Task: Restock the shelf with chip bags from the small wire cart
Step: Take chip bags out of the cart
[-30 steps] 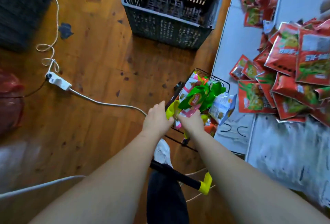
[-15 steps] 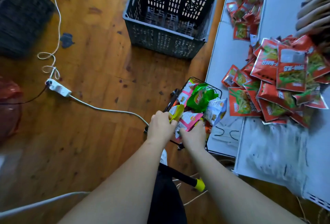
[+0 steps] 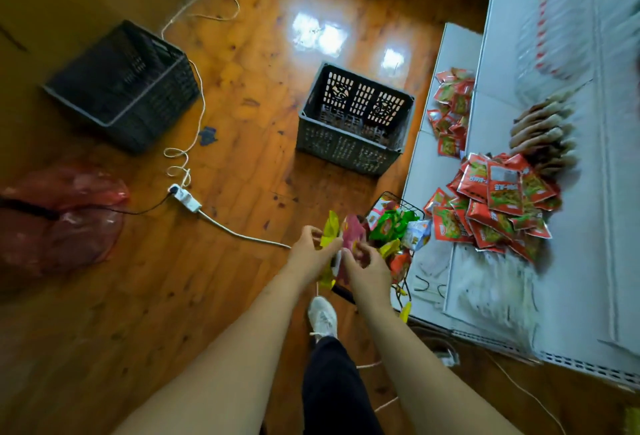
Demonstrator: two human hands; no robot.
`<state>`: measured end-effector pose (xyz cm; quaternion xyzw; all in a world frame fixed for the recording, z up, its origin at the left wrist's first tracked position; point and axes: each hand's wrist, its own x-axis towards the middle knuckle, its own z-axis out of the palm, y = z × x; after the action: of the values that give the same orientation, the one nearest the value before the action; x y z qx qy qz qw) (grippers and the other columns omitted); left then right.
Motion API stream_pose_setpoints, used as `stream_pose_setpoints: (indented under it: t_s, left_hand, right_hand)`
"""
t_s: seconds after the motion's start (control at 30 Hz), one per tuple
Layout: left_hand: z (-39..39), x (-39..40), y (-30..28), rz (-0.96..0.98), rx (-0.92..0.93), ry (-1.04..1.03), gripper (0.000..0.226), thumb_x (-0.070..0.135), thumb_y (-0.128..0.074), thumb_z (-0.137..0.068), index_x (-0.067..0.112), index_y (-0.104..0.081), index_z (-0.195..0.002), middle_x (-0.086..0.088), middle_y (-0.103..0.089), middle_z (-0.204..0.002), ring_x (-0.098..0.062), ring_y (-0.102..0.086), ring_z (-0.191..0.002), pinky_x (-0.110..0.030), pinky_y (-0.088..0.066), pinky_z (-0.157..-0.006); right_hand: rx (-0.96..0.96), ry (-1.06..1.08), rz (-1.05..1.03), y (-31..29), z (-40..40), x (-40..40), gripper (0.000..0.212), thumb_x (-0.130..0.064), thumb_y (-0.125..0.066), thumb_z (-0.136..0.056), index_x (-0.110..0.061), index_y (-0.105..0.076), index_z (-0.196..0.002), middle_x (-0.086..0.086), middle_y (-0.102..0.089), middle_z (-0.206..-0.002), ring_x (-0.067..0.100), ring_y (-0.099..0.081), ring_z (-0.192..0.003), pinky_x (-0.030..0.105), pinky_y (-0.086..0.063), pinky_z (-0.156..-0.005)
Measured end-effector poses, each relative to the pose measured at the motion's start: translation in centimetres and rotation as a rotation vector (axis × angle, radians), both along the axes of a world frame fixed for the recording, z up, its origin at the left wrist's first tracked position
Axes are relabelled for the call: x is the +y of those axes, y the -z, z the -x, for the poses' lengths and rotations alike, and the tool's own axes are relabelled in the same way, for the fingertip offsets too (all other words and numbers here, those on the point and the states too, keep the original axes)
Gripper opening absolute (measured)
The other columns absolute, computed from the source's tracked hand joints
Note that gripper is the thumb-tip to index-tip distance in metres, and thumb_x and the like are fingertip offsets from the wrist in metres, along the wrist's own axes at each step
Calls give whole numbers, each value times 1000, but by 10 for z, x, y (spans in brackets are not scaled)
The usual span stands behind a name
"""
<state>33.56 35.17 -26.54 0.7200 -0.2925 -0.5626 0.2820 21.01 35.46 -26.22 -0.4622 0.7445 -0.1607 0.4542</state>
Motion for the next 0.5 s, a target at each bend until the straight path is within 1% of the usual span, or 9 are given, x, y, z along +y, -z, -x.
stream_pose_setpoints:
  t_s: [0.03, 0.1, 0.17, 0.2, 0.27, 0.33, 0.4, 0.43, 0.5]
  left_hand:
    - [-15, 19, -11, 2, 31, -51, 43, 37, -72, -85, 15, -48, -114, -6, -64, -108, -19, -57, -93, -34, -48, -84]
    - [-46, 62, -35, -29, 106, -150, 53, 43, -76, -80, 20, -46, -117, -3, -62, -112, -17, -58, -100, -32, -48, -88]
    - [-76, 105, -54, -47, 209, -281, 74, 56, -84, -64, 21, -47, -118, -2, -63, -117, -20, -63, -105, -44, -53, -93]
    - [-90, 127, -64, -44, 248, -350, 76, 52, -86, -62, 21, -47, -119, -2, -64, -117, -21, -65, -105, -48, -56, -90]
    - [-118, 170, -82, -20, 269, -476, 62, 32, -86, -72, 23, -45, -118, 0, -63, -109, -22, -66, -96, -45, -60, -76]
    - [-148, 213, -95, -11, 242, -577, 61, 31, -87, -71, 26, -46, -116, 0, -64, -108, -22, -67, -91, -47, -61, -73]
    - [-181, 252, -98, -25, 184, -624, 78, 47, -90, -57, 28, -49, -120, -2, -65, -116, -26, -68, -98, -52, -59, -80]
    - [-196, 271, -99, -24, 161, -639, 80, 48, -90, -57, 28, -49, -123, -2, -65, -116, -27, -67, -101, -51, -59, -82]
    - [-220, 303, -113, 24, 180, -728, 70, 33, -86, -70, 24, -49, -128, -2, -65, -114, -26, -68, -100, -47, -59, -84]
  right_hand:
    - [-22, -47, -1, -14, -15, 15, 52, -53, -57, -86, -22, -60, -127, 5, -61, -123, 21, -60, -110, 44, -53, -94]
    - [-20, -172, 13, -43, -48, 46, 38, -39, -48, -96, -23, -63, -127, 9, -56, -129, 24, -52, -120, 40, -44, -103]
    - [-26, -271, 57, -67, -80, 76, 31, -26, -45, -98, -25, -68, -117, 10, -49, -137, 25, -43, -129, 40, -35, -111]
    - [-63, -310, 50, -80, -97, 90, 30, -23, -44, -98, -28, -70, -112, 8, -44, -141, 24, -40, -133, 40, -34, -112]
    - [-140, -417, 4, -100, -128, 121, 31, -20, -40, -99, -28, -70, -106, 1, -41, -143, 18, -39, -133, 28, -41, -105]
    - [-207, -526, -16, -113, -153, 150, 30, -20, -41, -98, -32, -68, -101, -1, -51, -132, 15, -51, -122, 16, -49, -88]
    - [-267, -559, -30, -126, -176, 172, 18, -24, -47, -97, -35, -61, -100, 3, -61, -121, 18, -63, -107, 30, -57, -85]
    - [-323, -552, -69, -130, -188, 180, 11, -27, -52, -97, -33, -57, -105, 3, -63, -117, 18, -65, -103, 34, -58, -84]
    - [-357, -619, -128, -139, -216, 195, 36, -38, -62, -92, -27, -48, -124, -4, -59, -114, 16, -63, -104, 33, -57, -84]
